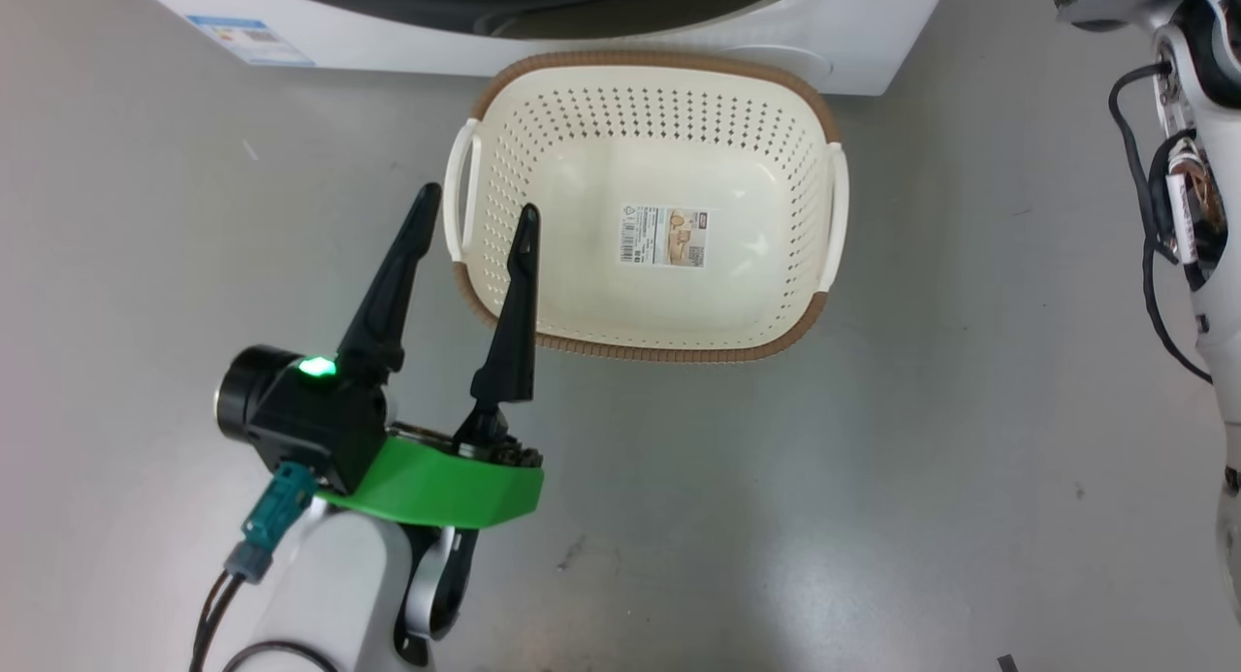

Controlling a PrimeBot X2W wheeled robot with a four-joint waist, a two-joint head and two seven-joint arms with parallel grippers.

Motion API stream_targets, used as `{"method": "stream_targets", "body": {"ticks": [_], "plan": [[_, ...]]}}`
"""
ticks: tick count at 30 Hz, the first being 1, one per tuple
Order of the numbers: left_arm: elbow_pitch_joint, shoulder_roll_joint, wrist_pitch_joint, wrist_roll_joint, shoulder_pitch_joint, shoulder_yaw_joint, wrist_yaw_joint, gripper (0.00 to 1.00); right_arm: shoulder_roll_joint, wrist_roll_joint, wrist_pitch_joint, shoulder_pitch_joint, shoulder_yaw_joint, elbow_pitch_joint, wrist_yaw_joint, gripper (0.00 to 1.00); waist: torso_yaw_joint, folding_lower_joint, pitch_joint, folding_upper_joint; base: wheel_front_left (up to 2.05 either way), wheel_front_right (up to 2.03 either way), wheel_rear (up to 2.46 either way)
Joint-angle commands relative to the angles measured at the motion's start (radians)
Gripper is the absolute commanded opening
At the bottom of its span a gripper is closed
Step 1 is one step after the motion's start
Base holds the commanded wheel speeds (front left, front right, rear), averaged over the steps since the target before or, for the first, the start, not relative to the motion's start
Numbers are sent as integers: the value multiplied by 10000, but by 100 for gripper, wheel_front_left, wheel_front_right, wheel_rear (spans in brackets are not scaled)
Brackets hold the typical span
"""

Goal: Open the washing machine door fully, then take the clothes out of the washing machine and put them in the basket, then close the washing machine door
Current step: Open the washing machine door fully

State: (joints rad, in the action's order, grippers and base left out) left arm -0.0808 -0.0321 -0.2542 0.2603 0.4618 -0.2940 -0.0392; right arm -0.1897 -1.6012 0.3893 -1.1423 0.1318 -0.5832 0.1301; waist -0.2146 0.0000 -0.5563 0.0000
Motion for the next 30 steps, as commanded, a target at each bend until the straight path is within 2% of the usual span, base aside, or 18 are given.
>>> {"method": "stream_targets", "body": {"ticks": [1,10,17,30], "plan": [[176,-181,-76,-104,193,245,-5,100,246,-13,97,-284,35,154,6,0,-86,0,-79,0,0,0,0],[198,-181,-76,-130,336,252,34,100,258,-74,423,-1145,5,-634,6,0,-370,0,-374,0,0,0,0],[189,-181,-76,-62,395,210,37,100,208,-115,1120,-1620,190,-1160,6,0,-499,0,-531,0,0,0,0],[-117,-181,-76,-57,295,254,74,100,333,-204,1986,-1093,410,-1092,6,0,-336,0,52,0,0,0,0]]}}
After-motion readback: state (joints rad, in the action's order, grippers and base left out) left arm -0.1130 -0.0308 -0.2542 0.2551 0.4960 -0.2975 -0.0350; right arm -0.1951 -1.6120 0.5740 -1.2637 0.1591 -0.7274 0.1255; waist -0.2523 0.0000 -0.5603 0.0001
